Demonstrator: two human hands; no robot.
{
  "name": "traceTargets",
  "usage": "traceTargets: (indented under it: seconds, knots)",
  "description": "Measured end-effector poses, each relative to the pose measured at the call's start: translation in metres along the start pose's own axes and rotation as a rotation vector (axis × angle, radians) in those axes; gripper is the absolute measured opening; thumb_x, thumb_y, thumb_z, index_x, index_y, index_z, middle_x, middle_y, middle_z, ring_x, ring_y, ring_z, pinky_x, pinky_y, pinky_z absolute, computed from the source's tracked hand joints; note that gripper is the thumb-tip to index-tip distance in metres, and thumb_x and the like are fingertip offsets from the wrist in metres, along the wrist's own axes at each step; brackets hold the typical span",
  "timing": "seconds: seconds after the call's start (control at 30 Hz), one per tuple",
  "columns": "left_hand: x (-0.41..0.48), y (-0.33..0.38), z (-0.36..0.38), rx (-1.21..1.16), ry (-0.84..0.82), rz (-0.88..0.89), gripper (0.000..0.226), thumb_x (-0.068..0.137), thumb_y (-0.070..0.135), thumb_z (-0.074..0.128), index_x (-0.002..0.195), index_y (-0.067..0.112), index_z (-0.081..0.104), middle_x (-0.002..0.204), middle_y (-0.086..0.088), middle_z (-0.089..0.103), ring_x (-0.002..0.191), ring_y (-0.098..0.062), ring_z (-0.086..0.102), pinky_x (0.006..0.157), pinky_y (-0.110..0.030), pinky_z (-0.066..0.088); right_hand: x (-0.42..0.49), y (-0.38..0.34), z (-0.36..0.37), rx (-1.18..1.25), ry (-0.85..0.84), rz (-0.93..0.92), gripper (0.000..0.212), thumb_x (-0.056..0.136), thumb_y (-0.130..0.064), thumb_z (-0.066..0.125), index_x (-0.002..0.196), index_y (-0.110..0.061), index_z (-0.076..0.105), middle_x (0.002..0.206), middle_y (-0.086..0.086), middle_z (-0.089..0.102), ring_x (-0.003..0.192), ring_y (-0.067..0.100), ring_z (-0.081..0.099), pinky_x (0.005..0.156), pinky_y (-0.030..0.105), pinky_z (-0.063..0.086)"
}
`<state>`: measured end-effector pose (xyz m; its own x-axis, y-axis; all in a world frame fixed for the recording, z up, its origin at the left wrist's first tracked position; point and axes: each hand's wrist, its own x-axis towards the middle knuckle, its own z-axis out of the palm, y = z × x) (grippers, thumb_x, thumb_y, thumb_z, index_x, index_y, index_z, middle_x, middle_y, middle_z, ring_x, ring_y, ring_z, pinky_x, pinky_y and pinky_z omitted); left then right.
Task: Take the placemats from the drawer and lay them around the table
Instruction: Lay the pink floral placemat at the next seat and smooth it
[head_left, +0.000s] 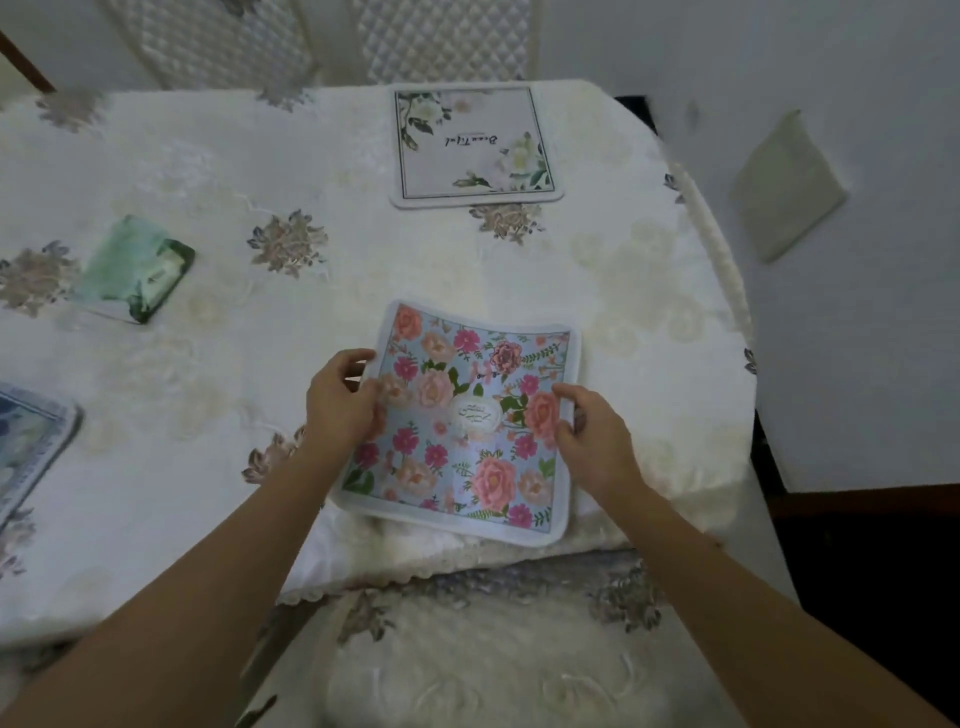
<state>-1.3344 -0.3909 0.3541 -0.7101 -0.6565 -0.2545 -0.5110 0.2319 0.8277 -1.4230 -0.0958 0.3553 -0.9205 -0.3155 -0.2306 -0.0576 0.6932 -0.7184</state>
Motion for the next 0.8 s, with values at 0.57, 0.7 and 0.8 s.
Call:
traceTargets:
  seconds: [0.57, 0.7, 0.8]
  knots:
    - [-0.066, -0.048, 0.011, 0.357, 0.184, -0.097, 0.031, 0.091, 0.033, 0.067, 0.116, 0.015, 0.066, 0.108, -0.006, 0.063, 0.091, -0.024, 0.064, 0.077, -0.035, 0.053, 0.038, 0.054, -0.009, -0.188, -0.120, -0.203, 0.036, 0.085, -0.019, 0.071, 0.121, -0.024, 0.065, 0.111, -0.005, 0.043, 0.067, 0.006, 0.055, 0.059, 0.021, 0.047]
    - [-0.112, -0.056, 0.020, 0.343, 0.389, -0.233, 0.035, 0.088, 0.030, 0.070, 0.118, 0.012, 0.068, 0.111, -0.011, 0.065, 0.098, -0.027, 0.062, 0.080, -0.032, 0.045, 0.069, 0.047, -0.021, -0.207, -0.217, -0.329, 0.039, 0.086, -0.022, 0.071, 0.125, -0.020, 0.065, 0.117, 0.002, 0.051, 0.098, 0.016, 0.055, 0.082, 0.028, 0.051]
    - [-0.141, -0.049, 0.036, 0.192, 0.506, -0.345, 0.035, 0.089, 0.032, 0.070, 0.119, 0.014, 0.067, 0.113, -0.011, 0.065, 0.100, -0.027, 0.063, 0.084, -0.036, 0.049, 0.098, 0.031, -0.022, -0.282, -0.293, -0.493, 0.041, 0.085, -0.024, 0.071, 0.125, -0.017, 0.065, 0.118, 0.005, 0.055, 0.109, 0.020, 0.050, 0.092, 0.030, 0.044]
